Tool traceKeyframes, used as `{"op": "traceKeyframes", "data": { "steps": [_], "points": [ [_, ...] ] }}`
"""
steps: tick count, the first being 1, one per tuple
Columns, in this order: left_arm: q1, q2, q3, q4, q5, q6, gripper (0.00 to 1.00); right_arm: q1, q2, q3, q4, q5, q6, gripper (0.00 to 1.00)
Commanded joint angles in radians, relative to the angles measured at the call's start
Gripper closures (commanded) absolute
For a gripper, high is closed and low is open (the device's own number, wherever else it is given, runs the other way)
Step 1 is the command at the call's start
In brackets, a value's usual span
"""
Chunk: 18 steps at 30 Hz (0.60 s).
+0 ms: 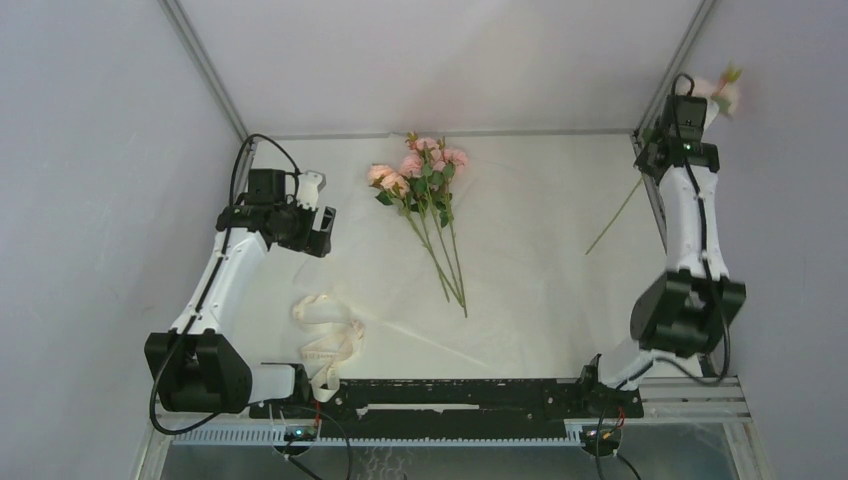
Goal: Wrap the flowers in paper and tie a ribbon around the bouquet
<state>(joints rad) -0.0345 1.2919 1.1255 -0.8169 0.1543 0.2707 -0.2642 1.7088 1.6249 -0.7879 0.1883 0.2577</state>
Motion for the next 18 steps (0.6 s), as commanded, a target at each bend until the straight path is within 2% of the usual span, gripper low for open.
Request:
{"op": "traceKeyframes", "data": {
  "steps": [1,5,9,12,16,17,18],
  "points": [
    [-0.005,-0.043,-0.007,0.021,0.029,0.003,0.07,0.181,-0.237,-0.013,0.108,0.040,-0.134,1.00],
    [-0.004,-0.045,-0.008,0.022,0.025,0.000,0.07,0.421,-0.265,-0.081,0.220,-0.160,-0.137,1.00],
    [-0.005,-0.054,-0.015,0.022,0.011,0.003,0.07,0.608,-0.123,-0.054,0.303,-0.373,-0.079,1.00],
    [-0.003,-0.055,-0.023,0.030,-0.003,0.005,0.07,0.702,0.044,0.035,0.308,-0.393,-0.042,1.00],
    [0.012,0.010,-0.022,0.054,-0.090,-0.041,0.07,0.779,0.295,0.189,0.272,-0.382,-0.028,1.00],
    [0.024,0.031,-0.015,0.055,-0.103,-0.060,0.07,0.789,0.346,0.236,0.252,-0.360,-0.031,0.97],
    [0.045,0.052,-0.007,0.055,-0.106,-0.085,0.07,0.798,0.400,0.282,0.223,-0.330,-0.035,0.90]
  ]
}}
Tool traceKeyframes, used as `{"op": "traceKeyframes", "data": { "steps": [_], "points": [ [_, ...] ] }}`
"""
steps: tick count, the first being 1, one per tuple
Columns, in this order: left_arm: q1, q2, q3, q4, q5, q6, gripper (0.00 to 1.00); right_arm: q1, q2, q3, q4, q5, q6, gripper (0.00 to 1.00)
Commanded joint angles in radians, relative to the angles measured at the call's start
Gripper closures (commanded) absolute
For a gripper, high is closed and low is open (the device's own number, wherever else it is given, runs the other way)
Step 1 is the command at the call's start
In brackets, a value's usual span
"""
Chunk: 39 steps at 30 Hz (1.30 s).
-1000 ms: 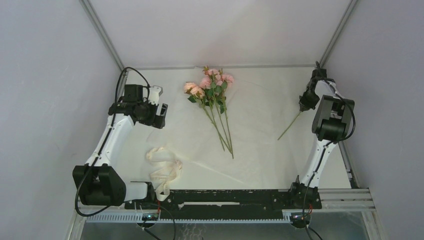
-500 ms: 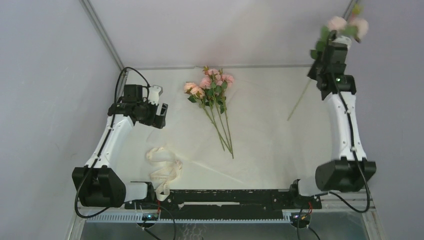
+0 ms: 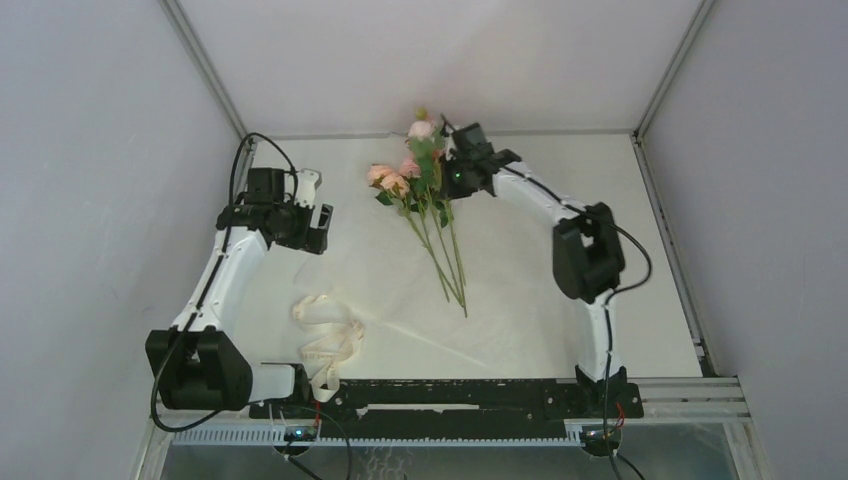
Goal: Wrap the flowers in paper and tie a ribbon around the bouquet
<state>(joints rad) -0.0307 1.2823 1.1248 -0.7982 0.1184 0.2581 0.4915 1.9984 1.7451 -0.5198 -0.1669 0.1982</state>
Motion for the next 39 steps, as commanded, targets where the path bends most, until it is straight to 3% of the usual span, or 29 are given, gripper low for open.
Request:
{"op": "traceKeyframes", "data": {
  "steps": [1,3,6,11,16,19,23,27,32,36,39],
  "points": [
    [0.070,0.082,0.003,0.036,-0.058,-0.101,0.07,0.048,0.155,0.207,-0.075,0.054,0.020,0.78],
    [0.127,0.114,0.009,0.046,-0.019,-0.170,0.07,0.047,0.221,0.287,-0.146,0.088,0.025,0.58],
    [0.223,0.154,-0.015,0.089,0.007,-0.296,0.07,0.044,0.209,0.309,-0.188,0.118,0.023,0.40],
    [0.292,0.259,-0.040,0.122,0.026,-0.436,0.08,0.003,-0.025,0.113,-0.142,0.162,0.055,0.29],
    [0.291,0.398,-0.062,0.119,0.111,-0.493,0.12,-0.222,-0.298,-0.307,-0.043,0.198,0.215,0.27],
    [0.284,0.468,-0.062,0.120,0.201,-0.505,0.15,-0.403,-0.359,-0.512,-0.008,0.118,0.272,0.27],
    [0.210,0.517,-0.038,0.116,0.335,-0.483,0.17,-0.519,-0.328,-0.586,-0.014,0.020,0.243,0.28],
    [0.133,0.551,0.003,0.114,0.375,-0.473,0.17,-0.525,-0.277,-0.603,-0.013,-0.036,0.244,0.29],
    [0.119,0.581,0.055,0.127,0.416,-0.492,0.21,-0.514,-0.242,-0.650,0.030,-0.141,0.263,0.31],
    [0.118,0.568,0.084,0.151,0.420,-0.513,0.38,-0.480,-0.244,-0.677,0.039,-0.213,0.267,0.32],
    [0.122,0.550,0.102,0.151,0.412,-0.504,0.64,-0.438,-0.308,-0.696,0.025,-0.240,0.256,0.33]
  ]
}}
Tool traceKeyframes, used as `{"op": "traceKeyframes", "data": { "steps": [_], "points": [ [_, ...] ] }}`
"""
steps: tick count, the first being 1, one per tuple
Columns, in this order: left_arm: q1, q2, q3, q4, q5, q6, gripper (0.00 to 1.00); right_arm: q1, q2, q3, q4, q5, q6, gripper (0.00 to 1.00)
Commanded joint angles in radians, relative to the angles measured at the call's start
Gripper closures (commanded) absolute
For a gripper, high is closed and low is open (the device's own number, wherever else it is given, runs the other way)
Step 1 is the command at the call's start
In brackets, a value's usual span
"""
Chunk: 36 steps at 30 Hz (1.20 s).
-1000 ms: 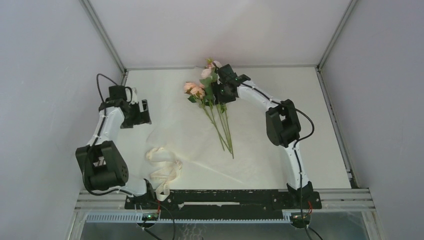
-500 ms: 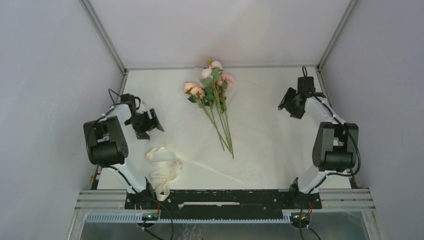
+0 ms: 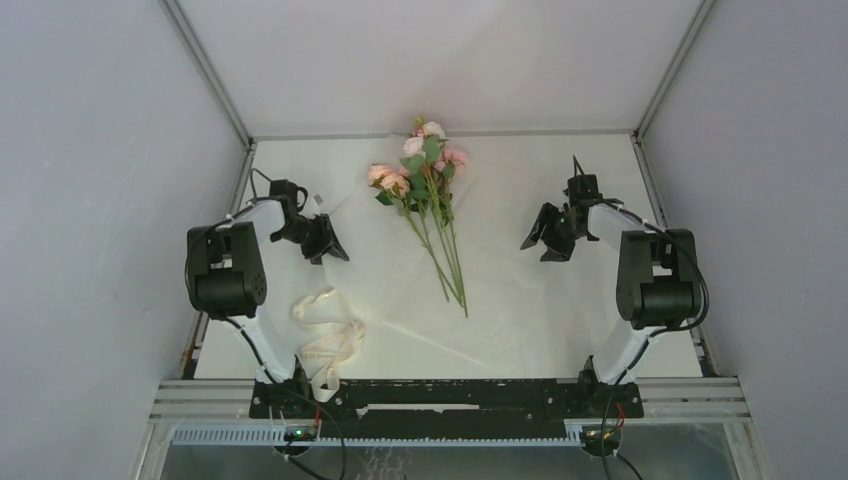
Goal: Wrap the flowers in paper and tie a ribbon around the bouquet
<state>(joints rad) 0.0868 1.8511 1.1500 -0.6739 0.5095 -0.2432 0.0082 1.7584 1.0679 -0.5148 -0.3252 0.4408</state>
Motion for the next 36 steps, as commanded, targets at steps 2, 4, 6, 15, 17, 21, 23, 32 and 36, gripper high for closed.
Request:
{"op": "traceKeyframes", "data": {
  "steps": [2,4,6,15,17,21,23,32,36],
  "points": [
    [0.010,-0.031,0.091,0.026,0.006,0.010,0.82,0.069,-0.123,-0.024,-0.015,-0.087,-0.001,0.33],
    [0.018,-0.037,0.118,0.022,0.002,0.021,0.89,0.115,-0.180,-0.025,-0.048,-0.067,-0.016,0.33],
    [0.030,-0.037,0.155,0.018,-0.006,0.023,0.91,0.174,-0.222,-0.022,-0.079,-0.076,-0.032,0.33],
    [0.063,0.018,0.321,-0.004,-0.128,0.043,0.95,0.489,-0.263,-0.023,-0.176,-0.050,-0.071,0.35],
    [0.063,0.012,0.315,-0.007,-0.159,0.057,0.92,0.558,-0.273,-0.025,-0.190,-0.015,-0.086,0.36],
    [0.063,-0.016,0.298,-0.035,-0.240,0.117,0.60,0.683,-0.289,-0.024,-0.230,0.053,-0.083,0.37],
    [0.063,-0.058,0.286,-0.050,-0.297,0.159,0.43,0.713,-0.284,-0.028,-0.265,0.074,-0.018,0.37],
    [-0.158,-0.560,-0.004,-0.054,-0.588,0.566,0.20,0.771,-0.502,-0.409,0.005,0.029,0.394,0.37],
    [-0.415,-0.745,-0.182,-0.099,-0.585,0.680,0.13,0.834,-0.521,-0.548,0.182,0.045,0.560,0.37]
  ]
}}
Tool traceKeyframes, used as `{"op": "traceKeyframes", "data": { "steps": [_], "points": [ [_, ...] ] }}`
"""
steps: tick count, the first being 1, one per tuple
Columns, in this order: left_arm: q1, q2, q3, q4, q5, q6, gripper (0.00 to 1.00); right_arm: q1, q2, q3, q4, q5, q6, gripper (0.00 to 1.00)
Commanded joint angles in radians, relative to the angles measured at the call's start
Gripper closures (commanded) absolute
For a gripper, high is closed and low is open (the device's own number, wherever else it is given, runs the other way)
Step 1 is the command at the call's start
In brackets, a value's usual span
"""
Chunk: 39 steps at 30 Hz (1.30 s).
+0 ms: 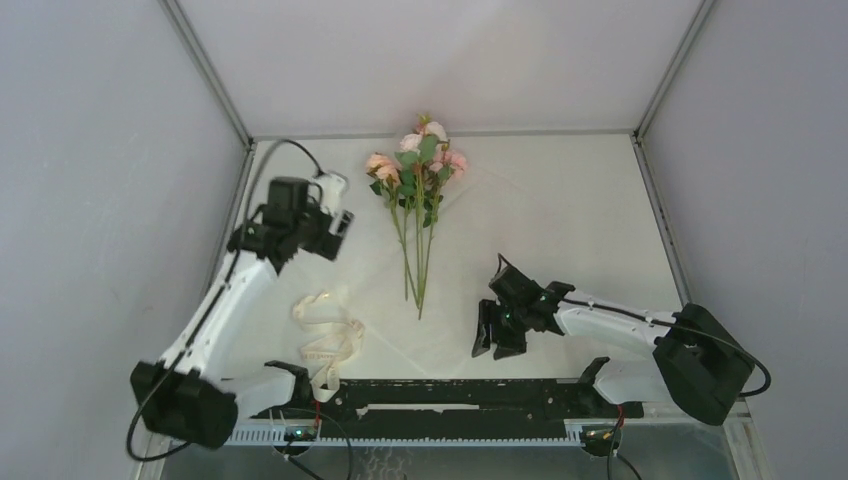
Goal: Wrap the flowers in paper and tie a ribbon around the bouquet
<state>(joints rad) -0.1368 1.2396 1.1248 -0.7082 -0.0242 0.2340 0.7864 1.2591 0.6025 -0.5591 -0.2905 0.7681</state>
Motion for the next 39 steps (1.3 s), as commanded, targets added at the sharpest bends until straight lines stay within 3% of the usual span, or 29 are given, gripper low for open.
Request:
{"op": "traceKeyframes", "data": {
  "steps": [1,5,8,16,24,28,31,36,39],
  "points": [
    [-0.261,-0.170,-0.196,-0.071,-0.035,0.215,0.12,0.069,-0.013,-0.099,0.261,0.021,0.258,0.37],
    [-0.505,-0.309,-0.346,-0.046,0.016,0.276,0.11,0.098,0.045,-0.161,0.400,0.045,0.337,0.36],
    [-0.616,-0.393,-0.468,0.031,0.063,0.343,0.09,0.110,0.094,-0.188,0.522,0.047,0.387,0.36],
    [-0.784,-0.395,-0.622,0.232,0.071,0.395,0.04,0.120,0.222,-0.188,0.851,-0.002,0.479,0.37],
    [-0.891,-0.351,-0.678,0.287,0.142,0.434,0.00,0.109,0.265,-0.168,0.952,-0.022,0.516,0.38],
    [-0.898,-0.328,-0.704,0.430,0.087,0.389,0.01,0.092,0.261,-0.167,0.953,-0.033,0.519,0.38],
    [-0.906,-0.317,-0.699,0.449,0.082,0.379,0.06,0.081,0.234,-0.168,0.921,-0.034,0.506,0.38],
    [-0.939,-0.275,-0.694,0.486,0.045,0.391,0.29,0.061,0.158,-0.167,0.827,-0.008,0.469,0.38],
    [-0.964,-0.223,-0.681,0.492,0.028,0.406,0.33,0.048,0.128,-0.168,0.808,-0.011,0.455,0.38]
  ]
}}
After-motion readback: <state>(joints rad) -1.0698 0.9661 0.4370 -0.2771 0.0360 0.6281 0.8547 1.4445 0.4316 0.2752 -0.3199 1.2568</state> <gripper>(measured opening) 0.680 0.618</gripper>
